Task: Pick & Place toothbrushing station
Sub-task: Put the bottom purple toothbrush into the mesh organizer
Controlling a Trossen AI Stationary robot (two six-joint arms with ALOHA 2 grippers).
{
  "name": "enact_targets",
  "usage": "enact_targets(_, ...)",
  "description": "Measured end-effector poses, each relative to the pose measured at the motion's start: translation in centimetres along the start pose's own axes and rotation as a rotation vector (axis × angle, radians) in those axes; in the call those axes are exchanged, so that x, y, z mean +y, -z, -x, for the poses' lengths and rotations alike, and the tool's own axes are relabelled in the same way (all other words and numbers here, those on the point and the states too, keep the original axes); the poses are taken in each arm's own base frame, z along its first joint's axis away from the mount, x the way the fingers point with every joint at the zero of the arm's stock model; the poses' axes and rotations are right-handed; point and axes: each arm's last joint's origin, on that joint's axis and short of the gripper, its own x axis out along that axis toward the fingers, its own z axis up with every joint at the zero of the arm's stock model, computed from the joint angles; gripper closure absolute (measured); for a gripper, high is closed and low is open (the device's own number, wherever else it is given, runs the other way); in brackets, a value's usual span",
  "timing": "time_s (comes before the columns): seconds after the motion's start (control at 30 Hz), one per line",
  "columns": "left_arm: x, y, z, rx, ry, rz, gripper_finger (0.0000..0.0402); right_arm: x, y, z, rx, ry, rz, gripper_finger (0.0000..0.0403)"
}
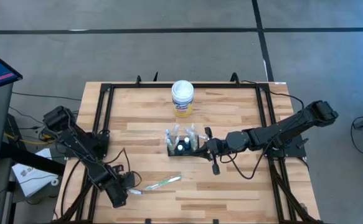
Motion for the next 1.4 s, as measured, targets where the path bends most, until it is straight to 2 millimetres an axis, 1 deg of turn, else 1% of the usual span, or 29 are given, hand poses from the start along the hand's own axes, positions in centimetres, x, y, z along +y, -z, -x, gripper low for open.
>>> enact_targets(0.2,0.0,0.1,-0.2,0.036,-0.002,-0.001,0.0319,0.0,0.0,0.0,0.000,0.000,0.000,0.0403)
enact_targets(0.43,0.0,0.3,-1.6,0.092,-0.045,-0.006,0.0319,0.0,0.0,0.0,0.000,0.000,0.000,0.0403)
enact_targets(0.57,0.0,0.3,-1.7,0.097,-0.050,-0.005,0.0323,0.0,0.0,0.0,0.000,0.000,0.000,0.0403)
enact_targets(0.67,0.1,0.3,-1.7,0.098,-0.050,-0.005,0.0339,0.0,0.0,0.0,0.000,0.000,0.000,0.0403)
enact_targets(0.8,0.2,0.2,-1.7,0.106,-0.053,0.005,0.0382,0.0,0.0,0.0,0.000,0.000,0.000,0.0403)
enact_targets(0.87,0.3,-0.1,-1.7,0.112,-0.051,0.016,0.0391,0.0,0.0,0.0,0.000,0.001,0.000,0.0403)
enact_targets(1.03,0.5,-1.0,-1.7,0.115,-0.043,0.045,0.0388,-0.1,0.0,0.0,0.000,0.002,0.000,0.0403)
enact_targets(1.13,0.2,-1.8,-1.4,0.101,-0.026,0.012,0.0395,-0.1,0.0,0.0,0.000,0.002,0.000,0.0403)
enact_targets(1.3,-0.5,-3.4,-0.6,0.005,-0.026,-0.043,0.0394,-0.1,0.0,0.0,0.000,0.002,0.000,0.0403)
enact_targets(1.4,-0.4,-3.8,-0.5,0.001,-0.032,-0.048,0.0396,-0.1,0.0,0.0,0.000,0.002,0.000,0.0403)
